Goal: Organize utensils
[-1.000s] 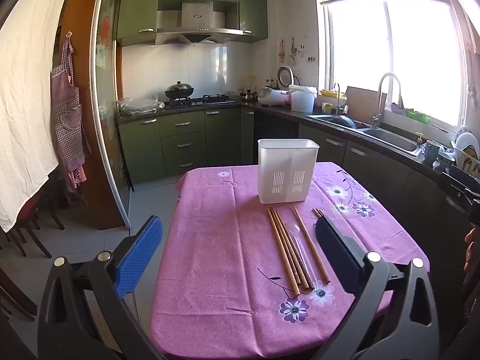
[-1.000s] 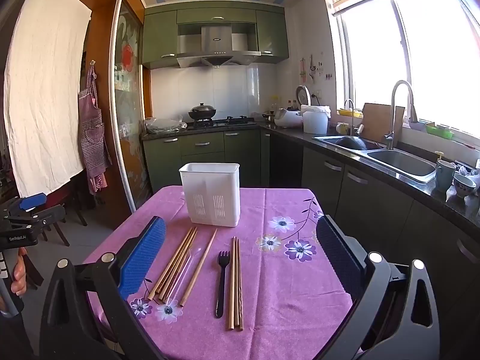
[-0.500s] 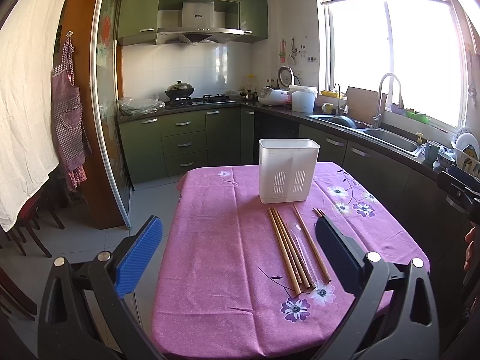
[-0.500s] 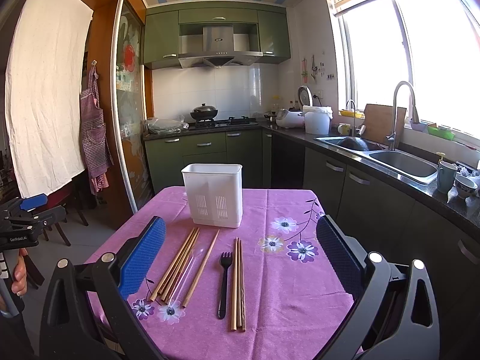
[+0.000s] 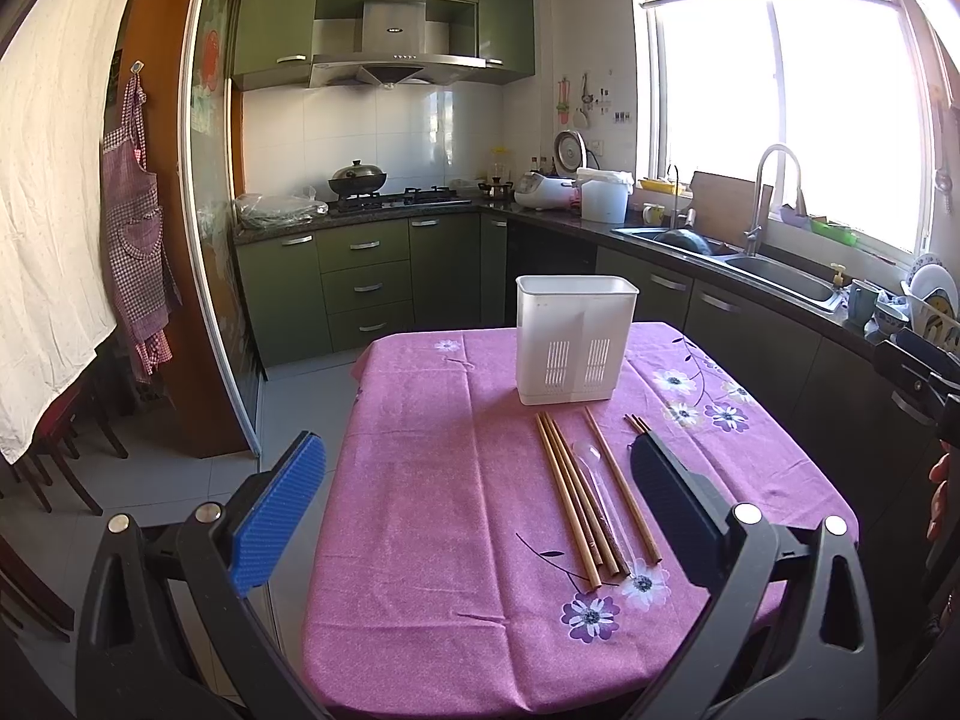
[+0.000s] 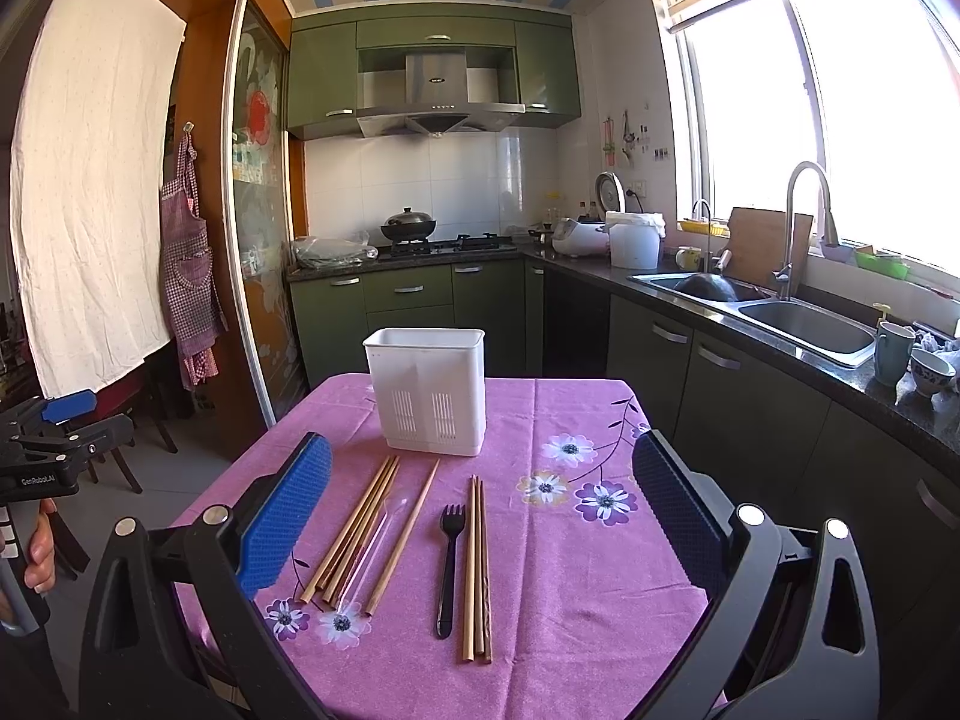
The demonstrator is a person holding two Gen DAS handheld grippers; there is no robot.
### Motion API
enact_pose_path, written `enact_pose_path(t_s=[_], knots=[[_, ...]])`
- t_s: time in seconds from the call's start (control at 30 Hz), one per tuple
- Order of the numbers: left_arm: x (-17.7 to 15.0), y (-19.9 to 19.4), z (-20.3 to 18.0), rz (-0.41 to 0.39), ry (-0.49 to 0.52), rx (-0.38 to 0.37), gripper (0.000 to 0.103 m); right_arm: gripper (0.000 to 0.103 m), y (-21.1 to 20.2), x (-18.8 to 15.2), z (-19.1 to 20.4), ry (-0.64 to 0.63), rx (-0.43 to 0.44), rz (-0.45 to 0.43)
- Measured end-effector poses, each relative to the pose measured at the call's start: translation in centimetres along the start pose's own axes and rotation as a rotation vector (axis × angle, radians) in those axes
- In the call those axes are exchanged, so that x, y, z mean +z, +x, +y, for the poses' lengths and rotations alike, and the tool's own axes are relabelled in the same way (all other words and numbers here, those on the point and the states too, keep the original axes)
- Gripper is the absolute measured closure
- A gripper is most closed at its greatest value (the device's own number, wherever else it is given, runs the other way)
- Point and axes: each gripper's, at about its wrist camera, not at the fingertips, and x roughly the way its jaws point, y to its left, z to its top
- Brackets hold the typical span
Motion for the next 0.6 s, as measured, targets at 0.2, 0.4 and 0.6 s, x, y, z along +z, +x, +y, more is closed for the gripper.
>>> enact_pose_path(t_s=[0.2, 0.4, 0.6], knots=[[-0.04, 0.04, -0.07, 0.001, 0.001, -0.001, 0.006, 0.004, 0.0, -0.01, -0.01, 0.0, 0.001, -0.001], [-0.19, 0.1, -0.16, 0.002, 0.002, -0.001, 0.006, 0.004, -0.07, 0.11, 0.08, 0.001, 0.001, 0.001], [-0.58, 0.33, -0.36, 0.007, 0.002, -0.001, 0.006, 0.004, -0.04, 0.05, 0.05, 0.001, 0.0, 0.001]])
